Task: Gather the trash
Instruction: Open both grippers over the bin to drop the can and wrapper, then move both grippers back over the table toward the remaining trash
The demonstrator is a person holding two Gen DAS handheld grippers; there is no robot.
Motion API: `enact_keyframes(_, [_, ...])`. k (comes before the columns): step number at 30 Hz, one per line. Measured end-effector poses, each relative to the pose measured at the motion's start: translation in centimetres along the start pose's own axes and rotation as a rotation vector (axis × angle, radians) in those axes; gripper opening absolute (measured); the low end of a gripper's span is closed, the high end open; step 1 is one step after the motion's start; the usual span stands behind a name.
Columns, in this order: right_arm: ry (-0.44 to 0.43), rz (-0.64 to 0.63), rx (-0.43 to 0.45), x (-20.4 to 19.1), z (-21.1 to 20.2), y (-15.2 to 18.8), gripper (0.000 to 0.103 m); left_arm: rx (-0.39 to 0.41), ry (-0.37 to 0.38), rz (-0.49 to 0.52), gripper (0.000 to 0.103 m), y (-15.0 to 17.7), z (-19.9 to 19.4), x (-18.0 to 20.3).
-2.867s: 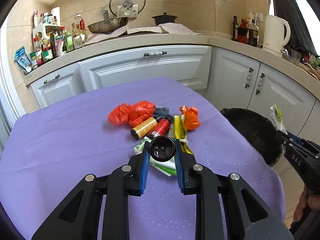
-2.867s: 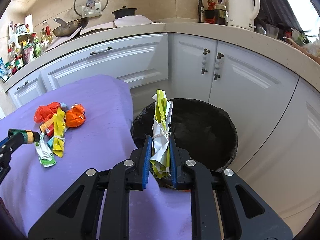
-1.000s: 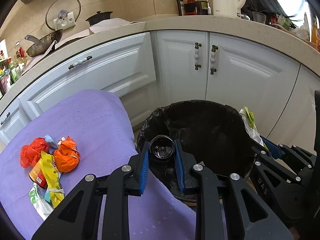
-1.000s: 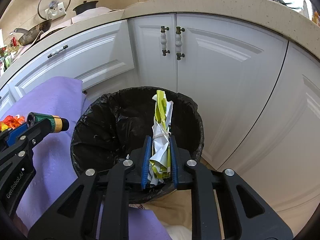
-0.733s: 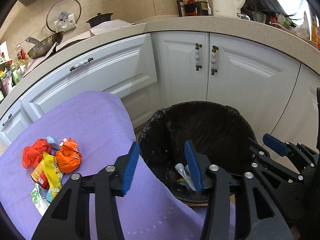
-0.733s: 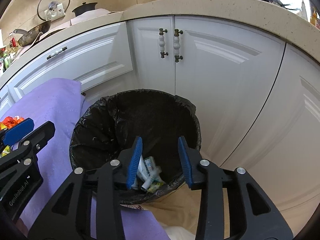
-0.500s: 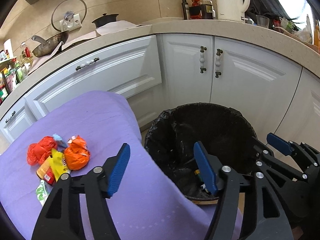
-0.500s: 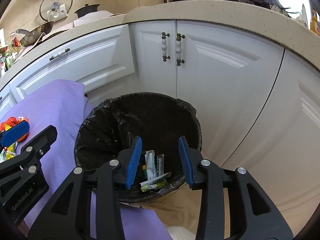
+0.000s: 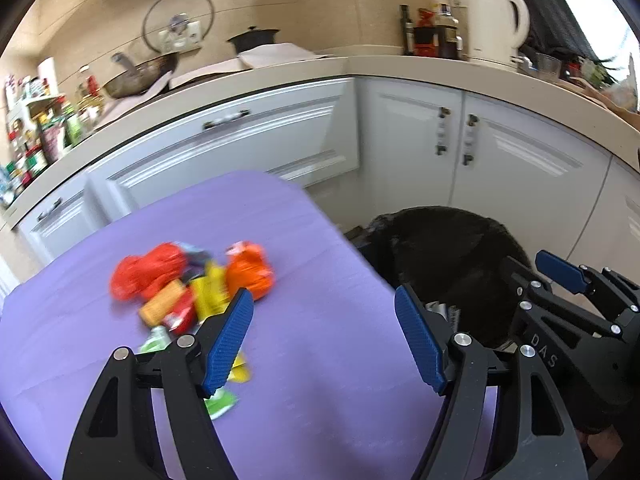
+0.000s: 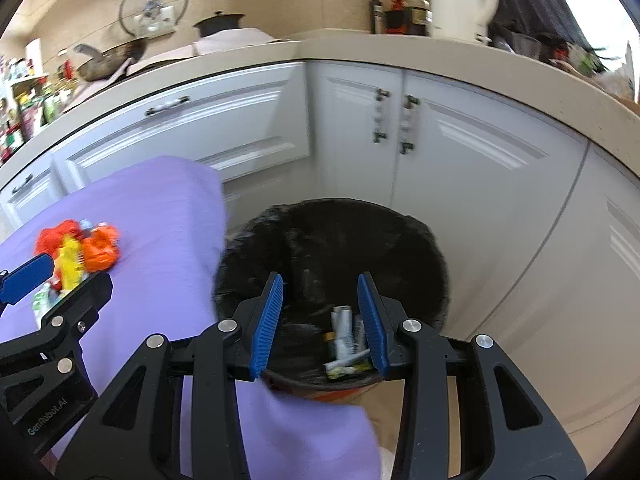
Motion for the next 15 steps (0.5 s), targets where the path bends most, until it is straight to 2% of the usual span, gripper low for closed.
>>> enact_keyframes(8, [-0.088,-0.079,-0.013,-6.1,0.1,0.4,0.038,-0.043,-0.102,-0.085,0.072,2.3,-0.5,-7.1])
enact_keyframes(15, [-0.148,-0.127,-0.033,-10.3,0.5,1.4,0.038,-0.107,-0.167,-0.157,0.072,4.5,0.1,-11.4])
Point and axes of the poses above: each gripper's, at about its wrist camera, not at the fingertips, and z roughly the way its jaws point, x to its right, y to its underside, the point moved 3 cm from there along z, roughly the way its jaws point, and after that the axes turned 10 degrees about -y, right-handed, at the moved point
